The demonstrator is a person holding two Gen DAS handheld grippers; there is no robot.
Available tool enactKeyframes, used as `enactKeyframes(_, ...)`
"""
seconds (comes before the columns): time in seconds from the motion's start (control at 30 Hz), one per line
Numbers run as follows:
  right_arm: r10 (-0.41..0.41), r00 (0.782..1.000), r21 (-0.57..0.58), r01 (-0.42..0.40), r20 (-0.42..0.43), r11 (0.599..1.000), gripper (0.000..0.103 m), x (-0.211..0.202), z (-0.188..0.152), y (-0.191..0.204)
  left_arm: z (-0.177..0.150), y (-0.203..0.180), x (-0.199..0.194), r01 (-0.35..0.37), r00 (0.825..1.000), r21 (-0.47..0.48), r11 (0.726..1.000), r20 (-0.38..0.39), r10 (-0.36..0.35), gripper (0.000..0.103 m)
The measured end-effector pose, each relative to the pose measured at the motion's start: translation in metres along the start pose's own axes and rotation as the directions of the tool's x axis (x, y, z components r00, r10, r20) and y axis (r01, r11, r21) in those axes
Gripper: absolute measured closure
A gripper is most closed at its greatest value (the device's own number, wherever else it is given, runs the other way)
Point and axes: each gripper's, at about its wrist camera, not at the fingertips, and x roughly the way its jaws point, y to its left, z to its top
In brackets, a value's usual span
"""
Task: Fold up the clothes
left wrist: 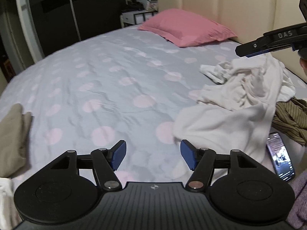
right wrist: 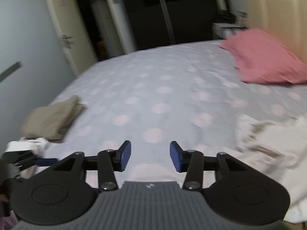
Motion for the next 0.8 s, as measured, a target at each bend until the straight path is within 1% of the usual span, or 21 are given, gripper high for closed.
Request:
enactKeyframes(0.1, -0.092, 0.996, 0.061, 0.093, -0.019, 0.994, 0.046, 0.004, -0.005, -0.032, 0.002, -0.012, 0.021, 0.060, 0.998, -0.004, 0.998, -0.025, -0.060, 0.038)
enactKeyframes(0.2, -0.202, 0.979, 0.120, 0.204, -0.029, 0.972, 0.041, 0.000, -0.010, -0.067, 0.003, -0.023, 0.047, 0.096, 0.994, 0.005, 0.995, -0.059, -0.096, 0.038)
enactKeyframes(0.27, -0.271, 0.962, 0.154, 0.274, -0.039, 0.949, 0.035, -0.004, -0.017, -0.091, 0.002, -0.030, 0.063, 0.108, 0.991, 0.012, 0.994, -0.078, -0.107, 0.038)
enactKeyframes(0.33, -0.343, 0.938, 0.181, 0.347, -0.055, 0.920, 0.034, -0.007, -0.024, -0.114, -0.001, -0.035, 0.079, 0.110, 0.989, 0.018, 0.994, -0.101, -0.107, 0.038)
enactKeyframes(0.4, -0.393, 0.916, 0.202, 0.400, -0.073, 0.894, 0.033, -0.010, -0.032, -0.134, -0.004, -0.037, 0.095, 0.108, 0.987, 0.017, 0.994, -0.125, -0.105, 0.038)
enactKeyframes(0.43, -0.407, 0.910, 0.215, 0.414, -0.079, 0.884, 0.031, -0.011, -0.035, -0.142, -0.005, -0.037, 0.101, 0.110, 0.985, 0.010, 0.994, -0.135, -0.107, 0.038)
enactKeyframes(0.47, -0.416, 0.905, 0.230, 0.424, -0.083, 0.876, 0.029, -0.012, -0.038, -0.149, -0.006, -0.037, 0.107, 0.111, 0.984, 0.004, 0.994, -0.144, -0.109, 0.038)
enactKeyframes(0.5, -0.412, 0.907, 0.250, 0.420, -0.086, 0.872, 0.029, -0.011, -0.041, -0.156, -0.007, -0.037, 0.112, 0.115, 0.982, -0.003, 0.993, -0.152, -0.114, 0.038)
enactKeyframes(0.6, -0.362, 0.927, 0.305, 0.374, -0.097, 0.876, 0.029, -0.002, -0.044, -0.164, -0.008, -0.041, 0.125, 0.134, 0.976, -0.020, 0.991, -0.168, -0.135, 0.038)
enactKeyframes(0.67, -0.325, 0.940, 0.296, 0.342, -0.105, 0.892, 0.029, 0.011, -0.042, -0.159, -0.007, -0.042, 0.130, 0.133, 0.975, -0.025, 0.991, -0.175, -0.135, 0.038)
enactKeyframes(0.73, -0.299, 0.947, 0.255, 0.319, -0.113, 0.913, 0.029, 0.025, -0.039, -0.148, -0.006, -0.042, 0.133, 0.141, 0.974, -0.037, 0.989, -0.175, -0.145, 0.039)
enactKeyframes(0.77, -0.293, 0.949, 0.228, 0.313, -0.118, 0.922, 0.029, 0.032, -0.038, -0.142, -0.005, -0.041, 0.135, 0.146, 0.973, -0.044, 0.988, -0.175, -0.152, 0.044)
enactKeyframes(0.8, -0.300, 0.946, 0.193, 0.320, -0.124, 0.928, 0.029, 0.039, -0.036, -0.136, -0.005, -0.041, 0.136, 0.154, 0.971, -0.052, 0.987, -0.174, -0.161, 0.052)
